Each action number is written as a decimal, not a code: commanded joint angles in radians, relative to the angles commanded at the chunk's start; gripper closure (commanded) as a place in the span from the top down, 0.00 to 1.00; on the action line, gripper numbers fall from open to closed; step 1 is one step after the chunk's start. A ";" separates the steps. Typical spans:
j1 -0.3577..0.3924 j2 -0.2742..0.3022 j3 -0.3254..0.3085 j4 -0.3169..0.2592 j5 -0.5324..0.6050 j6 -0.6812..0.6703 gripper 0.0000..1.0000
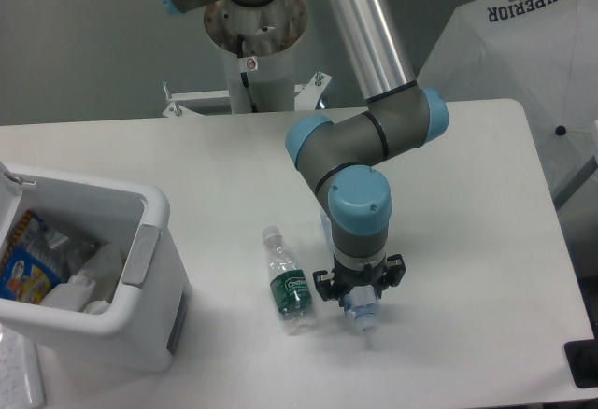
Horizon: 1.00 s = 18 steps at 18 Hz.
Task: Place the trash in the trash can
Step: 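Lift the crumpled bottle and carry it toward the trash bin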
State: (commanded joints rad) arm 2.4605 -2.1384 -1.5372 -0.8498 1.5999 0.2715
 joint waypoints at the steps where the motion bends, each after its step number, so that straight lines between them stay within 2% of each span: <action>1: -0.002 0.023 0.015 0.000 -0.002 0.002 0.66; 3: 0.005 0.049 0.054 0.003 -0.006 -0.002 0.66; 7: 0.015 0.054 0.173 0.003 -0.058 -0.029 0.66; 15: 0.012 0.106 0.259 0.008 -0.098 -0.092 0.66; 18: 0.005 0.123 0.281 0.050 -0.100 -0.084 0.66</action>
State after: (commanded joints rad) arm 2.4651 -2.0157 -1.2564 -0.7994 1.5002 0.1871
